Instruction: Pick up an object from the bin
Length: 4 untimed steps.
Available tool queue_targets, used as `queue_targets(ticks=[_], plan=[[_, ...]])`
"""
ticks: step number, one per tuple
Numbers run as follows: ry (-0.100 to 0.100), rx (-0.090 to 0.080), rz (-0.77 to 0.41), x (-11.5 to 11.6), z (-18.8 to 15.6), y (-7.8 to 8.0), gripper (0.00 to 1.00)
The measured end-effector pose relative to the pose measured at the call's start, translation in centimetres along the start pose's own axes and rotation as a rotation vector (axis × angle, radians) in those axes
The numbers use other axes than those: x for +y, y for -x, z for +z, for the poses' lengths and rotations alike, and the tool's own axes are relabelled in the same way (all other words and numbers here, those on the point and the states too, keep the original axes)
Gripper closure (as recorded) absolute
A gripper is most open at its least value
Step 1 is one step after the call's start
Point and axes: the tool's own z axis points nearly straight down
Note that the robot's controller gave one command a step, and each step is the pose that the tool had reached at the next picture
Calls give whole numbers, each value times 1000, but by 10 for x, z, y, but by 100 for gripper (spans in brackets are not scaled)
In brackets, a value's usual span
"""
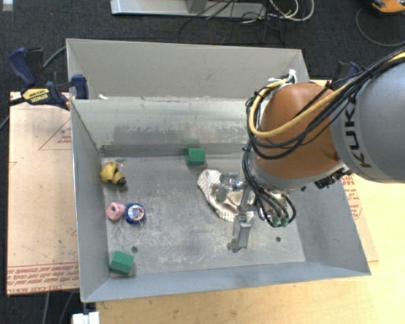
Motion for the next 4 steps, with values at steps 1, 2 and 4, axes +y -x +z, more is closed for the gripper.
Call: queue_targets(ticks=[1, 2, 4], plan=[[1, -8, 3, -1, -4, 2, 0], [1, -4, 26, -81, 124, 30, 0], [1, -9, -74, -48, 124, 104, 0]])
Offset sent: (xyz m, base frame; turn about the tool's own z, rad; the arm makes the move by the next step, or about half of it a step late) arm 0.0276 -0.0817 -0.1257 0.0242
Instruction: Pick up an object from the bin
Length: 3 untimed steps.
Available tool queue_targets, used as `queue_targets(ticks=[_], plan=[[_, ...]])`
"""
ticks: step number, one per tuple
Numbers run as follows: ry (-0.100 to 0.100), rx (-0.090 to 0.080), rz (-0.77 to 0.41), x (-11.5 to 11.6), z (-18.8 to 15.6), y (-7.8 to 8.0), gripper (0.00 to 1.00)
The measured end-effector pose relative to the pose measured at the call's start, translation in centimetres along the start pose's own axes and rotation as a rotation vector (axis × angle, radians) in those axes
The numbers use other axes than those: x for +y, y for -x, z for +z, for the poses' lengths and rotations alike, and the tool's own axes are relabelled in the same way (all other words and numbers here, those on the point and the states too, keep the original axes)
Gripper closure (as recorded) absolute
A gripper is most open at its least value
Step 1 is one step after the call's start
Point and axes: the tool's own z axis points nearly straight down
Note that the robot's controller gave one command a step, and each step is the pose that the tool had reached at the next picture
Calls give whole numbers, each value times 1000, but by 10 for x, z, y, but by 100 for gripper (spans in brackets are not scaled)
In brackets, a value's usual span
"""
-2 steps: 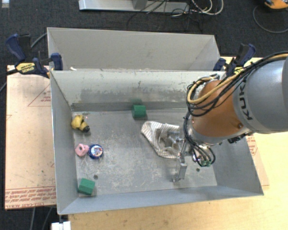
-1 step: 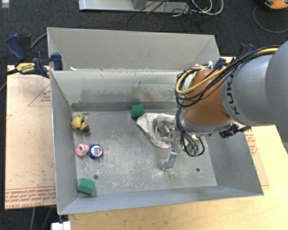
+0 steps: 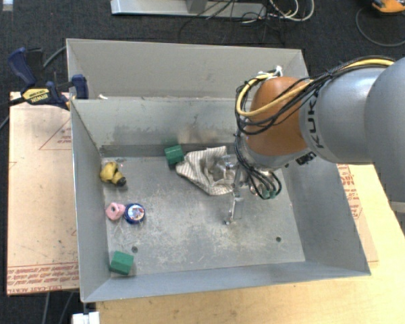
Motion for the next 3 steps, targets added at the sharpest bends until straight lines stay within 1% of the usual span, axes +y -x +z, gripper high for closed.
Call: queue_targets(ticks=[1, 2, 3], plan=[[1, -6, 235, -11, 0, -43, 0], [4, -4, 199, 100, 0, 28, 100], [3, -4, 199, 100, 0, 28, 100]])
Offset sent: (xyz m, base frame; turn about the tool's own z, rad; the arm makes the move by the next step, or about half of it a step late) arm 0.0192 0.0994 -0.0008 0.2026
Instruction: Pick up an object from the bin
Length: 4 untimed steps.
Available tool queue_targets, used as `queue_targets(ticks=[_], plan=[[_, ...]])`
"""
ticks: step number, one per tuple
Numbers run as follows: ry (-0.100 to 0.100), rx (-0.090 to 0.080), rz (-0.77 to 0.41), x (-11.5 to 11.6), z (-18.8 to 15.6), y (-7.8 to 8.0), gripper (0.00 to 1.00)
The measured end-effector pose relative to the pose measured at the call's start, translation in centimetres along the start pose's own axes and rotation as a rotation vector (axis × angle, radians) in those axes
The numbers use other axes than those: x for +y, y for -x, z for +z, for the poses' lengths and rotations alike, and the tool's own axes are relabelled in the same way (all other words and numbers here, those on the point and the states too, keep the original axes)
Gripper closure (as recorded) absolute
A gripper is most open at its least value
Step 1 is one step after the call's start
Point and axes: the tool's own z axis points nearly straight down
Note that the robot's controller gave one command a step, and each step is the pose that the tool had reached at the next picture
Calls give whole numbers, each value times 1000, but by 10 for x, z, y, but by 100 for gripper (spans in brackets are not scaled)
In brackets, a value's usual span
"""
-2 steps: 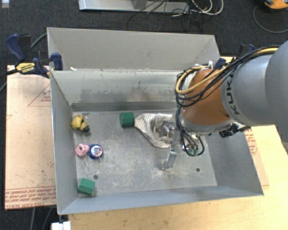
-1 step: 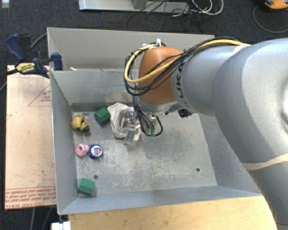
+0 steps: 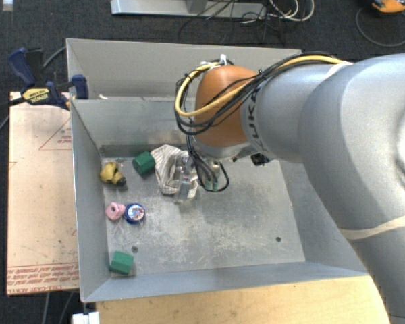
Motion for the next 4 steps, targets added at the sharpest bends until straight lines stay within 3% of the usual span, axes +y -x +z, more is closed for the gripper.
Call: queue_targets(ticks=[2, 4], plan=[[-3, 9, 0, -1, -24, -3, 100], [1, -3, -1, 0, -61, 1, 100]])
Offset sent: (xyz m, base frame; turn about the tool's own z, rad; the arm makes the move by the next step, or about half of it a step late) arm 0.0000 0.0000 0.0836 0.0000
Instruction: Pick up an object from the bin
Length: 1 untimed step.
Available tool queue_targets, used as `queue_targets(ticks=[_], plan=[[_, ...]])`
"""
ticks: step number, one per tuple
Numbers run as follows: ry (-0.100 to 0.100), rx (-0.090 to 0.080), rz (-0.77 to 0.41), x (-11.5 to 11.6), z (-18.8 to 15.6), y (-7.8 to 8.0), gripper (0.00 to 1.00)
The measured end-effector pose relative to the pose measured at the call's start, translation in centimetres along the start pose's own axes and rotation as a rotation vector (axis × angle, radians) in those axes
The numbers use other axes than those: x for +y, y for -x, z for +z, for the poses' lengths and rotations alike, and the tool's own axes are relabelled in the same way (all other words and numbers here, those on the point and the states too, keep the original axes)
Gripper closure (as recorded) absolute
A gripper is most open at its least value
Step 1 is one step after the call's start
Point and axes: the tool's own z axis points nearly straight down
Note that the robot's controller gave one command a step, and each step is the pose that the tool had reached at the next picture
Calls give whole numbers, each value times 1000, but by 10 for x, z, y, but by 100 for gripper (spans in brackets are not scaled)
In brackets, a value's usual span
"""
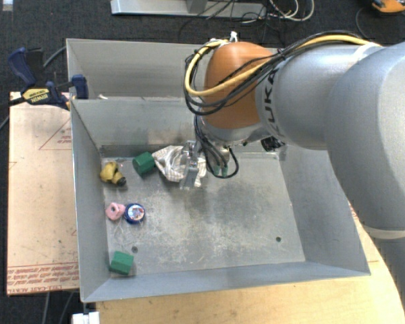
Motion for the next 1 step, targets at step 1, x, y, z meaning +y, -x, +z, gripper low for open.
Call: queue_targets(ticks=[1], plan=[[0, 3, 0, 0, -8, -1, 100]])
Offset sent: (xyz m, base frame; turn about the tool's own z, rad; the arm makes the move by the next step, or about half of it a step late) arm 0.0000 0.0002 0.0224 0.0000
